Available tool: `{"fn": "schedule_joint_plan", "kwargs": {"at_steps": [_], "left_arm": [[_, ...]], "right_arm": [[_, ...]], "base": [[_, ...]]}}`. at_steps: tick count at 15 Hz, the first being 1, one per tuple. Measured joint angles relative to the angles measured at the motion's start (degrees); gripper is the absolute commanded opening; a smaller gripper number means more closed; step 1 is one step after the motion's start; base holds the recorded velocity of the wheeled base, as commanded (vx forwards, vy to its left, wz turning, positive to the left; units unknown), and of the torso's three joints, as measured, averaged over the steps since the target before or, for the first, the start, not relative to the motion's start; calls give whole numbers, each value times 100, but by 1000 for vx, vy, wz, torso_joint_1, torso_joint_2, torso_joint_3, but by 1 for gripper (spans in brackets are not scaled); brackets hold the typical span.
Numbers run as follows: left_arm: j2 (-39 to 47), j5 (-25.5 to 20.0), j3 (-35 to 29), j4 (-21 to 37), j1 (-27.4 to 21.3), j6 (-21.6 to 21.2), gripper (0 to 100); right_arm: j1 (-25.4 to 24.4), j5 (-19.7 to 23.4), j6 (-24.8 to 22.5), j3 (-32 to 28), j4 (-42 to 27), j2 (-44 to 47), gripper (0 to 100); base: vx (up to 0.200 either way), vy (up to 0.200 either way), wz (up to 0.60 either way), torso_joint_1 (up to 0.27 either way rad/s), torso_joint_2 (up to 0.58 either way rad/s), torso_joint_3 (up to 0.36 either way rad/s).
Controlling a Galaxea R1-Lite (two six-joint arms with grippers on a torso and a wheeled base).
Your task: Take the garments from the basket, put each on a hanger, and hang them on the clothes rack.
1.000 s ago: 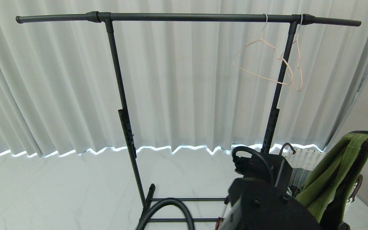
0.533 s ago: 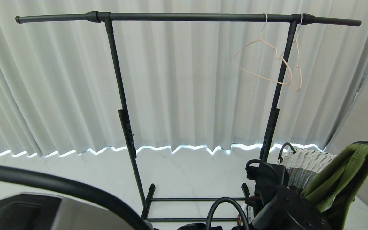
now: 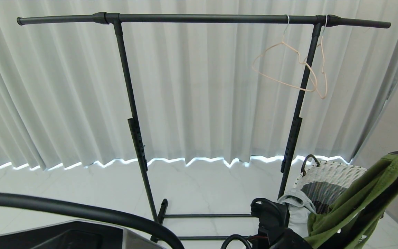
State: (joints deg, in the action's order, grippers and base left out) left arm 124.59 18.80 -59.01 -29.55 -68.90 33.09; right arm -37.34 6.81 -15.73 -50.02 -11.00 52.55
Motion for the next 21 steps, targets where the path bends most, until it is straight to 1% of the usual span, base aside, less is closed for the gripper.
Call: {"fn": "schedule_joint_plan", "kwargs": {"at_steps": [2, 3, 5, 8, 10, 11, 12, 13, 14, 16, 17, 18, 21], "left_arm": [[-63, 172, 63, -1, -4, 2, 0], [-144, 310, 205, -4, -23, 0, 0], [-496, 518, 751, 2, -139, -7, 0], [-1626, 663, 1712, 79, -456, -93, 0], [-2715, 688, 2104, 651, -555, -477, 0], [-3305, 696, 2205, 1106, -546, -714, 0], [-3925, 703, 2247, 1691, -477, -983, 0], [-4480, 712, 2219, 2400, -323, -1270, 0], [-4865, 723, 2074, 2851, -124, -1508, 0], [-5383, 805, 1293, 3480, 516, -1993, 0], [-5460, 848, 874, 3661, 807, -2163, 0], [-5453, 923, 321, 3784, 1122, -2384, 0], [-5091, 1079, -1314, 3951, 1797, -3126, 0]], "right_arm": [[11, 0, 7, -1, 0, -5, 0], [27, 2, 16, 13, -2, -5, 0], [44, 7, 18, 38, -2, 12, 0], [46, 40, 5, 88, 29, 59, 0], [20, 51, -17, 145, 38, 98, 0], [9, 51, -45, 171, 40, 119, 0], [5, 49, -91, 193, 41, 149, 0], [-2, 51, -145, 201, 40, 179, 0], [-6, 51, -182, 201, 52, 212, 0], [-2, 27, -236, 118, 262, 307, 0], [-2, 24, -267, 46, 361, 360, 0], [-2, 21, -305, -141, 475, 450, 0], [-2, -11, -362, -970, 532, 803, 0]], "base": [[0, 0, 0, 0, 0, 0], [0, 0, 0, 0, 0, 0], [0, 0, 0, 0, 0, 0], [0, 0, 0, 0, 0, 0], [0, 0, 0, 0, 0, 0], [0, 0, 0, 0, 0, 0], [0, 0, 0, 0, 0, 0], [0, 0, 0, 0, 0, 0], [0, 0, 0, 0, 0, 0], [0, 0, 0, 0, 0, 0], [0, 0, 0, 0, 0, 0], [0, 0, 0, 0, 0, 0], [0, 0, 0, 0, 0, 0]]}}
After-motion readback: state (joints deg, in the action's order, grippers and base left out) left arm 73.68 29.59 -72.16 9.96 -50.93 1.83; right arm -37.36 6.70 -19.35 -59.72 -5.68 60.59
